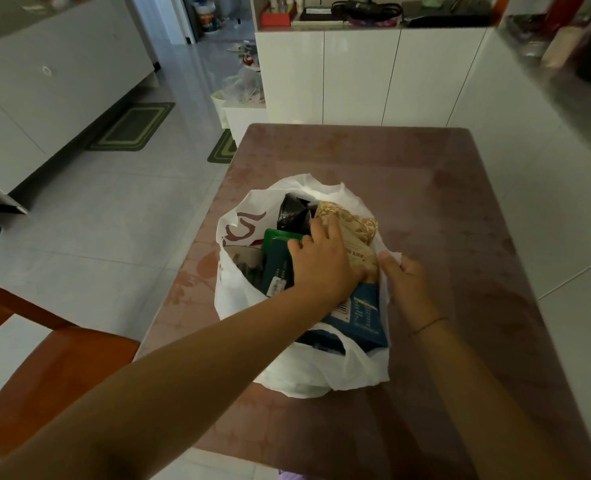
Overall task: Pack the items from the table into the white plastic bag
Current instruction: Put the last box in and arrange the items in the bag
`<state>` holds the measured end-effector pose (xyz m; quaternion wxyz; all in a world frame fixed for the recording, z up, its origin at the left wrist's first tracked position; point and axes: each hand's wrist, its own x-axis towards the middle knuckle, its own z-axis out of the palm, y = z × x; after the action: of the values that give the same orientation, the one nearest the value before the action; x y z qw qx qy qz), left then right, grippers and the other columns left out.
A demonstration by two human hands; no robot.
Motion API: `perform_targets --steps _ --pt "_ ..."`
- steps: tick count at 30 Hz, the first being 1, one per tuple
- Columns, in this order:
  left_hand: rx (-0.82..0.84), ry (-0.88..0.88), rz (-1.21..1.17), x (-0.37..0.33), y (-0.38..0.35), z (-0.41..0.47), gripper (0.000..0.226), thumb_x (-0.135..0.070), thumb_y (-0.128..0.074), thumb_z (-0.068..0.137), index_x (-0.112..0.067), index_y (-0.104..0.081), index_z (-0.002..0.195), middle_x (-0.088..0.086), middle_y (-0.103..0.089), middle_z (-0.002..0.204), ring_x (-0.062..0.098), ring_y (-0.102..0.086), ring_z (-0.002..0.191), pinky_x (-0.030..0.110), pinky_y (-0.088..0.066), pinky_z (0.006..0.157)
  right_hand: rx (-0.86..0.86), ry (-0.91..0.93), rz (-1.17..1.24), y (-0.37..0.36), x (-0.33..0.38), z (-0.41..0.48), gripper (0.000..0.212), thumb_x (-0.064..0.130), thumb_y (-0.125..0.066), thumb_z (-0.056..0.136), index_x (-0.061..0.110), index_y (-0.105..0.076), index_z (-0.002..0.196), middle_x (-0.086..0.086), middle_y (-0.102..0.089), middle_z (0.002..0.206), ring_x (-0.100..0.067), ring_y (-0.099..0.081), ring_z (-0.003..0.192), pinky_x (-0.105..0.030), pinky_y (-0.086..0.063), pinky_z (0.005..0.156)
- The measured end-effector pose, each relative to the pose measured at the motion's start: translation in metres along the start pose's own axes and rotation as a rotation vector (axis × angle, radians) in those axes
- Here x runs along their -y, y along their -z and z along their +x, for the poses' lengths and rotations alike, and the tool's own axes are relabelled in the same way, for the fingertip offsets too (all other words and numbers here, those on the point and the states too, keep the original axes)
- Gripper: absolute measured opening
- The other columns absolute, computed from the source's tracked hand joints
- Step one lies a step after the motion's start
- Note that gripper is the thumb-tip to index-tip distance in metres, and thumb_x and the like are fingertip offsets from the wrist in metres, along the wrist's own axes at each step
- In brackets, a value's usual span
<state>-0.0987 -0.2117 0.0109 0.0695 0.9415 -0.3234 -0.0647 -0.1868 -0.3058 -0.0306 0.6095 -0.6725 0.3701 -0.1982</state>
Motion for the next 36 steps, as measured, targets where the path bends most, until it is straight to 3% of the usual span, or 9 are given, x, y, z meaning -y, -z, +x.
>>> perform_targets --steps 3,7,11,17,19,24,27,32,36 --pt "0.056 0.014 -0.248 0.017 0.017 0.010 0.086 -0.069 -0.039 0.081 -0.016 -0.013 0.144 0.010 -0.033 0.148 0.032 -0.041 0.127 0.055 -0.018 0.106 0.033 0.013 -0.052 0.009 0.005 0.003 0.034 0.036 -0.049 0.094 0.013 -0.062 0.073 -0.007 -0.059 0.070 -0.022 -0.055 0.068 -0.032 -0.046 0.062" --pt "0.134 0.049 -0.332 0.078 0.041 0.017 0.043 -0.049 -0.031 0.096 -0.013 -0.052 0.110 0.013 -0.063 0.111 0.023 -0.058 0.093 0.036 -0.041 0.084 0.066 0.061 -0.053 0.009 0.013 0.005 0.053 0.036 -0.048 0.095 -0.017 -0.056 0.093 -0.029 -0.056 0.078 -0.029 -0.053 0.074 -0.037 -0.042 0.067" --pt "0.326 -0.012 -0.223 0.110 0.038 0.020 0.047 -0.057 -0.051 0.084 -0.015 -0.055 0.106 0.004 -0.062 0.100 0.022 -0.061 0.090 0.031 -0.048 0.079 0.066 0.053 -0.035 0.006 0.014 0.004 0.055 0.037 -0.047 0.095 -0.017 -0.054 0.095 -0.040 -0.057 0.098 -0.052 -0.056 0.087 -0.040 -0.043 0.072" --pt "0.592 -0.060 -0.222 0.116 0.051 0.042 0.047 -0.061 -0.067 0.066 -0.026 -0.047 0.089 -0.007 -0.059 0.085 0.011 -0.058 0.076 0.024 -0.047 0.066 0.074 0.009 -0.071 0.005 0.019 0.001 0.043 0.037 -0.046 0.095 -0.003 -0.061 0.086 -0.037 -0.059 0.104 -0.047 -0.058 0.090 -0.052 -0.051 0.081" --pt "0.698 -0.087 -0.151 0.110 0.056 0.048 0.056 -0.063 -0.070 0.057 -0.027 -0.047 0.093 -0.007 -0.058 0.090 0.015 -0.059 0.083 0.027 -0.050 0.072 0.075 0.007 -0.060 0.006 0.019 0.001 0.044 0.035 -0.047 0.095 -0.006 -0.060 0.090 -0.039 -0.058 0.105 -0.051 -0.057 0.094 -0.053 -0.050 0.081" --pt "1.009 -0.138 0.053 0.089 0.067 0.058 0.083 -0.060 -0.072 0.050 -0.027 -0.047 0.123 -0.002 -0.057 0.121 0.028 -0.048 0.120 0.041 -0.037 0.102 0.111 0.014 -0.068 0.006 0.018 0.000 0.034 0.035 -0.047 0.095 0.009 -0.063 0.080 -0.031 -0.063 0.094 -0.028 -0.057 0.077 -0.043 -0.050 0.072" --pt "1.054 -0.103 0.154 0.083 0.066 0.059 0.109 -0.062 -0.071 0.045 -0.027 -0.031 0.141 0.003 -0.041 0.142 0.030 -0.032 0.134 0.049 -0.025 0.111 0.132 0.025 -0.070 0.010 0.015 -0.001 0.045 0.032 -0.047 0.096 -0.011 -0.059 0.089 -0.039 -0.057 0.091 -0.030 -0.051 0.076 -0.041 -0.044 0.068" --pt "1.071 -0.078 0.092 0.098 0.069 0.068 0.077 -0.059 -0.076 0.045 -0.031 -0.051 0.112 -0.006 -0.059 0.104 0.025 -0.048 0.114 0.046 -0.033 0.106 0.100 0.011 -0.125 0.025 0.005 0.003 0.036 0.031 -0.046 0.096 0.008 -0.053 0.069 -0.007 -0.046 0.064 -0.019 -0.043 0.059 -0.022 -0.037 0.050" --pt "1.096 -0.090 0.118 0.104 0.088 0.080 0.066 -0.066 -0.075 0.044 -0.035 -0.058 0.100 -0.005 -0.066 0.106 0.022 -0.057 0.106 0.042 -0.040 0.101 0.066 0.011 -0.124 0.028 0.001 0.004 0.040 0.026 -0.047 0.096 0.017 -0.042 0.058 0.001 -0.037 0.055 -0.008 -0.038 0.045 -0.011 -0.030 0.036"
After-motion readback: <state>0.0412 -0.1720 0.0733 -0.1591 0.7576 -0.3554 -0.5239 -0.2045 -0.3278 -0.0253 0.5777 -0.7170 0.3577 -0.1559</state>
